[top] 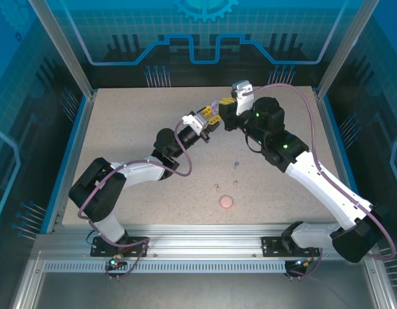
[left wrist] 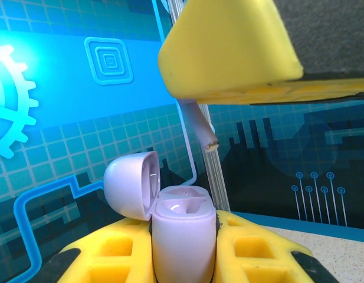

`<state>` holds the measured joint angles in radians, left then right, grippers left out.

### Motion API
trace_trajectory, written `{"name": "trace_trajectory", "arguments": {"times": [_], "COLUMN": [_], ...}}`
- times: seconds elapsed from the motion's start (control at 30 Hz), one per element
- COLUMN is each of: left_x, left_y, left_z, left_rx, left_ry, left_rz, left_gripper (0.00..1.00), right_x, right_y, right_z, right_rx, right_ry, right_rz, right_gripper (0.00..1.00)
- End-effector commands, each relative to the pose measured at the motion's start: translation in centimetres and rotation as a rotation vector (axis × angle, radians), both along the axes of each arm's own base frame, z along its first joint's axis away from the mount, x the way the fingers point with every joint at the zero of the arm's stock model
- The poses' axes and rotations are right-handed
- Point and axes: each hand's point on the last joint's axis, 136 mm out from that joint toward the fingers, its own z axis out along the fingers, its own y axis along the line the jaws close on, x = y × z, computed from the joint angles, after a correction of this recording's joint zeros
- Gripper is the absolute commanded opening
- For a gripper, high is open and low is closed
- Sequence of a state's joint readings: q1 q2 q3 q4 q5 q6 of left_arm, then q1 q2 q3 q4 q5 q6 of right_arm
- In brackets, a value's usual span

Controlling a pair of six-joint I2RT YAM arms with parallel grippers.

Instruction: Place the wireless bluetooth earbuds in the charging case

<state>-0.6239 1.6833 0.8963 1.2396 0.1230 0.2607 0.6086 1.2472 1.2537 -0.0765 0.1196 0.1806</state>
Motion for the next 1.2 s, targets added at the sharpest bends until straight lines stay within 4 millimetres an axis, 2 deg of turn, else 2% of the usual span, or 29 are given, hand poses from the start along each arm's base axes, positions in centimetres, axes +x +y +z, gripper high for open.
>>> {"name": "trace_trajectory", "arguments": {"times": [0.0, 0.87, 1.17], "left_x": [-0.1, -0.4, -0.4], "left_y": [0.0, 0.1, 0.1], "left_z": [1.6, 1.7, 1.7], "left_rx": [-0.049, -0.054, -0.052], "left_ry": [-0.021, -0.013, -0.015], "left_rz": [-0.001, -0.013, -0.010], "left_gripper": [0.00, 0.00, 0.00], "right_x": [-0.3, 2.1, 2.1], "right_y": [0.2, 0.0, -0.4], "right_z": [1.3, -2.1, -3.3], "right_rx": [0.045, 0.030, 0.016], "right_ry": [-0.037, 0.042, 0.070], "right_rz": [0.007, -0.023, -0.024], "right_gripper": [0.14, 0.13, 0.13]}}
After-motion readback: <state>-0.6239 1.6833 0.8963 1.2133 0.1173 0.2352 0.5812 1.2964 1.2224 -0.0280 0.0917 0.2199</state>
